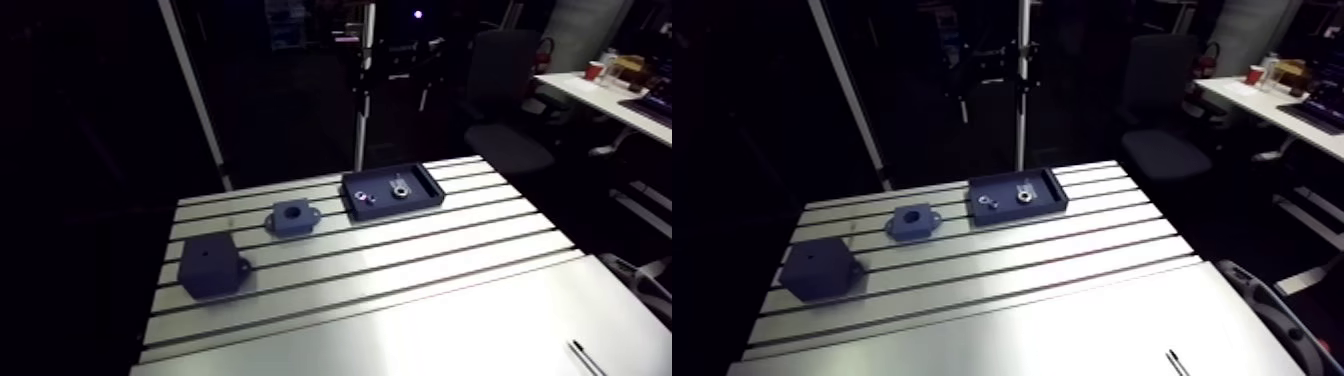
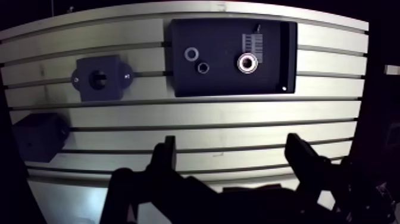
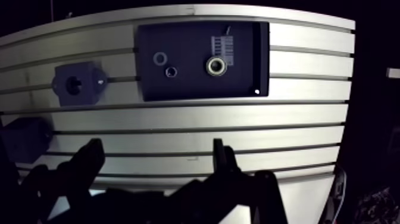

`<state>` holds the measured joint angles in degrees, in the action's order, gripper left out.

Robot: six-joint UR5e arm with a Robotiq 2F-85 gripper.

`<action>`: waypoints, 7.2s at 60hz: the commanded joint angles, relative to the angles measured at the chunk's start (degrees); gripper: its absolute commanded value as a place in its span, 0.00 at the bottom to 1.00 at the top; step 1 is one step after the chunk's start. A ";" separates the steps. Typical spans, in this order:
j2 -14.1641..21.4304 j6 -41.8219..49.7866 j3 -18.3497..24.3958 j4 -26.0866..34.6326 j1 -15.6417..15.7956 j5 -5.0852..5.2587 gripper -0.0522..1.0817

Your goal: Pick up the bearing and press it into the housing until flush.

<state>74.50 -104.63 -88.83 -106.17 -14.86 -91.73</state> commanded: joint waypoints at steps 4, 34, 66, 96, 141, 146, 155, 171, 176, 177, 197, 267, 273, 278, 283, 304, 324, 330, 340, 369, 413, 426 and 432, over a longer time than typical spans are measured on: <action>-4.70 -0.45 2.18 -1.28 -0.09 -0.34 0.05; -9.44 -2.18 2.30 -3.30 -2.63 -0.15 0.05; -14.65 -5.81 2.39 -7.00 -2.90 -1.26 0.05; -17.92 -7.04 2.31 -9.34 -3.87 -2.36 0.05; -20.66 -6.78 1.87 -10.87 -4.50 -2.01 0.31; -20.67 -6.69 1.78 -10.87 -4.48 -2.01 0.31; -20.67 -6.51 1.69 -10.87 -4.48 -1.92 0.31; -20.67 -6.09 1.01 -10.95 -4.31 -1.83 0.31; -20.67 -6.07 0.99 -11.04 -4.38 -1.84 0.31; -20.67 -6.07 0.99 -11.04 -4.38 -1.84 0.31; -21.20 -6.16 0.55 -12.18 -4.48 -1.83 0.31; -21.20 -6.25 0.55 -12.36 -4.57 -1.83 0.50; -21.13 -6.25 0.63 -12.36 -4.57 -1.83 0.51; -21.20 -6.25 0.63 -12.36 -4.56 -1.83 0.51; -21.11 -6.25 0.71 -12.36 -4.57 -1.76 0.54; -20.70 -6.42 0.80 -12.27 -4.75 -1.64 0.55; -16.81 -6.00 0.55 -11.42 -4.14 -1.74 0.55; -14.61 -5.50 0.46 -9.87 -2.90 -1.42 0.55; -12.98 -2.34 0.54 -9.05 -0.70 -1.39 0.56; -10.65 7.93 0.05 -5.50 7.66 -1.41 0.55; -12.02 9.91 -1.12 -8.67 14.59 1.30 0.55; -13.02 10.10 -1.65 -9.24 16.69 1.42 0.55; -13.61 10.01 -1.83 -9.87 16.70 1.42 0.55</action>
<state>61.78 -94.62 -90.28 -115.08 1.08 -90.38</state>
